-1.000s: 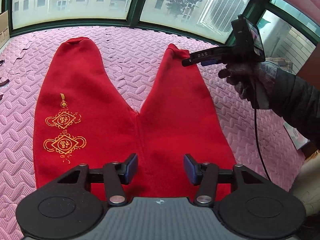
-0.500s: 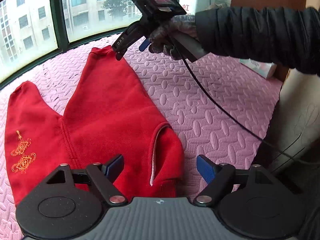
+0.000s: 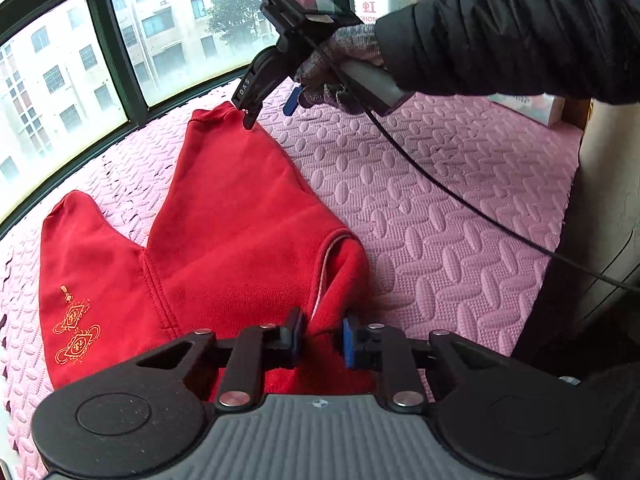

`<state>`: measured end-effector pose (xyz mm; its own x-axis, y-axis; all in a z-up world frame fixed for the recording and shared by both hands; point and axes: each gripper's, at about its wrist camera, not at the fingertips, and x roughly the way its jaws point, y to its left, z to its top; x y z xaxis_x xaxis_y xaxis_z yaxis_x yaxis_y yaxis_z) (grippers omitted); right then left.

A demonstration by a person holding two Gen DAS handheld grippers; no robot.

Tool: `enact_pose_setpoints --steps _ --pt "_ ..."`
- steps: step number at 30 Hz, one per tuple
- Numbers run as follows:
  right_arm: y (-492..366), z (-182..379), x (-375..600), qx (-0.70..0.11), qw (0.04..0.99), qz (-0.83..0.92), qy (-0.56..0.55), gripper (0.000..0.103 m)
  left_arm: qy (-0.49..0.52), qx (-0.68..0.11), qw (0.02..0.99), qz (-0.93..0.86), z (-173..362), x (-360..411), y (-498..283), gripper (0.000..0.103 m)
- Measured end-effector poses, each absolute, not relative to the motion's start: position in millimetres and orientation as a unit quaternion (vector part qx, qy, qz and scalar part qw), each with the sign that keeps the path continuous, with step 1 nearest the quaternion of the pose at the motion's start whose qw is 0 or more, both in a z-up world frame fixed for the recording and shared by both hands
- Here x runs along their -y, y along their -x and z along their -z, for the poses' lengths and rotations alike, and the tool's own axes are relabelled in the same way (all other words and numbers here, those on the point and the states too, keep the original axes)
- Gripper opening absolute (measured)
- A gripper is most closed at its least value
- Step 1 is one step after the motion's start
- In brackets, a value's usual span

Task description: Fold clothes

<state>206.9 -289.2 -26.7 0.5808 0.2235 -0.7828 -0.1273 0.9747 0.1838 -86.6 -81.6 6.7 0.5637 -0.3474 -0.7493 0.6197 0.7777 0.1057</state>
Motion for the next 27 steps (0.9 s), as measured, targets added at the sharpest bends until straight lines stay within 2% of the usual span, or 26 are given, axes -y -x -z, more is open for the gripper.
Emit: enact_pose_setpoints --steps 10,16,20,27 --pt "-243.4 35.7 283.2 -0.445 0.887 -0.078 -0.091 0.046 -0.020 -0.374 0.892 0.254 -46.0 28.9 68.9 0.019" --pt "-250.6 35.8 275.9 -0.449 0.884 -0.080 -0.103 0.015 0.009 -0.365 0.897 0.250 -51.6 13.6 68.0 0.018" --pt "-251.4 27.0 278.5 -0.446 0.883 -0.078 -0.122 0.010 0.024 -0.360 0.899 0.247 -53.4 4.8 68.5 0.018" --pt "-258.9 -5.9 263.1 -0.438 0.887 -0.068 -0.130 0.009 0.074 -0.347 0.907 0.228 -58.4 -19.5 72.3 0.017"
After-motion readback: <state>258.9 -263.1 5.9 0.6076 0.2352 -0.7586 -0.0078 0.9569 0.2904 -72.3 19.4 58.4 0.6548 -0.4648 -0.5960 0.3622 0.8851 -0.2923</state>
